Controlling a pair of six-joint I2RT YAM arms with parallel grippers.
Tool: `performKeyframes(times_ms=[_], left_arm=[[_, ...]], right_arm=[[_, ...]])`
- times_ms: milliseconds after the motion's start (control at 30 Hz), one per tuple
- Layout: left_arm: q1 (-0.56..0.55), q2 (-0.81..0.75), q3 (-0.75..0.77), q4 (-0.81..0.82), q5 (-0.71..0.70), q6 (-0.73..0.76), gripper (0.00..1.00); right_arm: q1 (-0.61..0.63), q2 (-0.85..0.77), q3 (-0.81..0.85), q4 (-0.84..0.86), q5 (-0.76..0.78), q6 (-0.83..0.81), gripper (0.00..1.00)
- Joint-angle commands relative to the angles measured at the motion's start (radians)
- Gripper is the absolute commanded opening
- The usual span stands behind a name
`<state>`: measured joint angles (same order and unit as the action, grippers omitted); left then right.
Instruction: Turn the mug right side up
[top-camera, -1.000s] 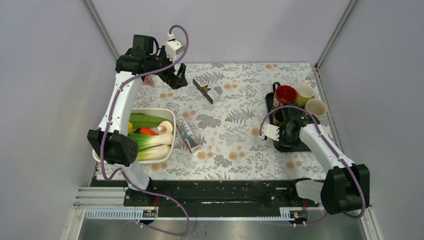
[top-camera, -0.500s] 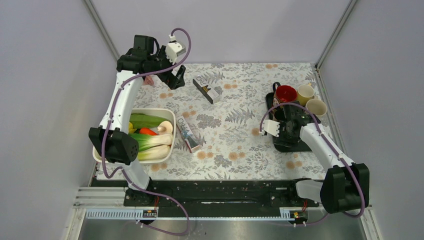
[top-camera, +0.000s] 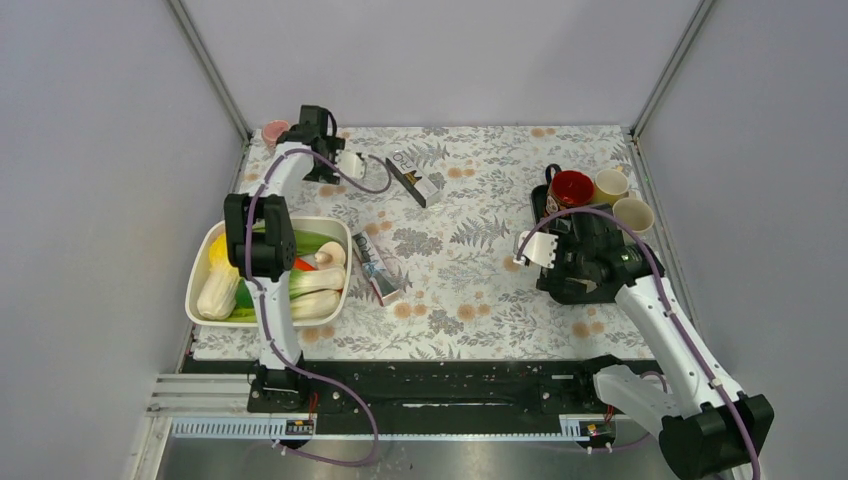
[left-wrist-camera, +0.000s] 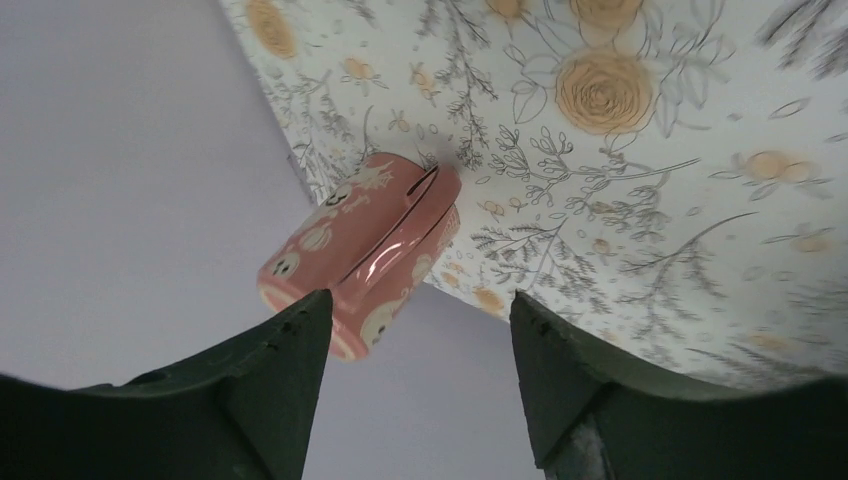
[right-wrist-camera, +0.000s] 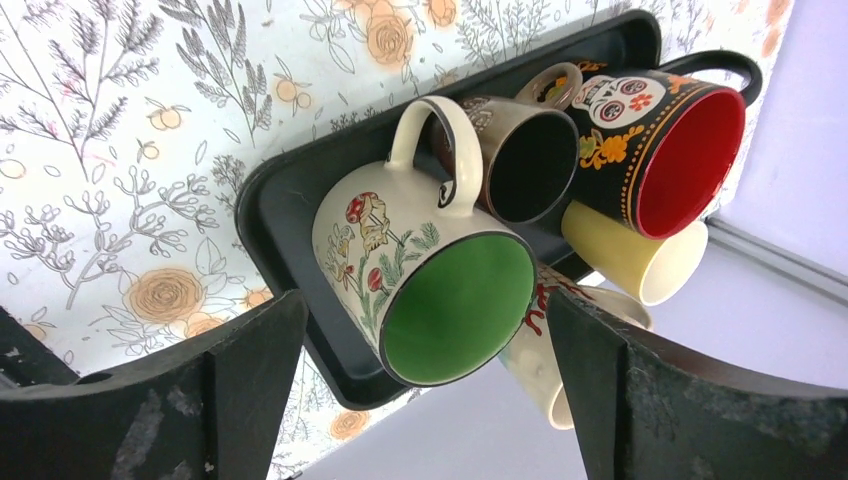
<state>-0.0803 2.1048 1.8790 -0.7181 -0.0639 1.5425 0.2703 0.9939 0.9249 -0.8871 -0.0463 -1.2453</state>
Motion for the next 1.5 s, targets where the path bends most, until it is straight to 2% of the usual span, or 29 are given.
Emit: performKeyframes(times_ms=[0,167,300,400,500,633,667,700,733,767,867,933,1000,1133,1300,1467], left_arm=[[0.043,0.086,-0.008,0.24,-0.178,0.421,0.68],[0.056,0.135,-0.008,0.245,-0.099,0.508,0.72],[0.075,0.212,-0.021,0.346,-0.166,0.597,0.76],[0.08,0.322,0.103,0.392,-0.247,0.611,0.74],[0.106,0.398,0.195,0.411,-0.292,0.6,0.64],[0.107,0.376,0.136,0.39,-0.238,0.594,0.48],[0.106,0.368,0.1,0.399,-0.236,0.599,0.4],[0.105,0.362,0.085,0.416,-0.236,0.602,0.28],[0.105,0.359,0.067,0.437,-0.236,0.6,0.08],[0.106,0.358,0.061,0.461,-0.237,0.593,0.01],[0.105,0.345,0.057,0.498,-0.221,0.566,0.0],[0.101,0.321,0.037,0.589,-0.175,0.541,0.0],[0.089,0.295,0.034,0.666,-0.116,0.438,0.0],[0.048,0.22,0.072,0.684,-0.036,0.199,0.0],[0.032,0.084,0.077,0.711,0.057,-0.273,0.0],[0.051,-0.049,0.16,0.496,0.232,-0.756,0.0]], right_arm=[[0.026,-0.035,0.001,0.041,-0.087,0.049,1.0],[0.051,-0.059,-0.026,0.052,-0.079,0.058,0.99],[0.067,-0.076,-0.038,0.052,-0.064,0.063,0.99],[0.076,-0.084,-0.04,0.055,-0.067,0.061,0.99],[0.078,-0.082,-0.044,0.063,-0.067,0.058,0.99],[0.084,-0.072,-0.045,0.069,-0.07,0.061,1.0],[0.085,-0.071,-0.044,0.069,-0.07,0.063,1.0],[0.086,-0.069,-0.043,0.069,-0.071,0.065,0.99],[0.087,-0.068,-0.042,0.068,-0.071,0.069,1.0],[0.089,-0.069,-0.043,0.068,-0.073,0.07,0.99],[0.092,-0.069,-0.037,0.07,-0.074,0.073,0.99],[0.095,-0.07,-0.03,0.081,-0.075,0.094,0.99],[0.096,-0.076,-0.023,0.113,-0.086,0.137,0.99],[0.096,-0.1,0.004,0.243,-0.142,0.318,0.99],[0.098,-0.098,0.093,0.374,-0.2,0.661,0.99],[0.098,-0.096,0.162,0.446,-0.347,0.831,1.0]])
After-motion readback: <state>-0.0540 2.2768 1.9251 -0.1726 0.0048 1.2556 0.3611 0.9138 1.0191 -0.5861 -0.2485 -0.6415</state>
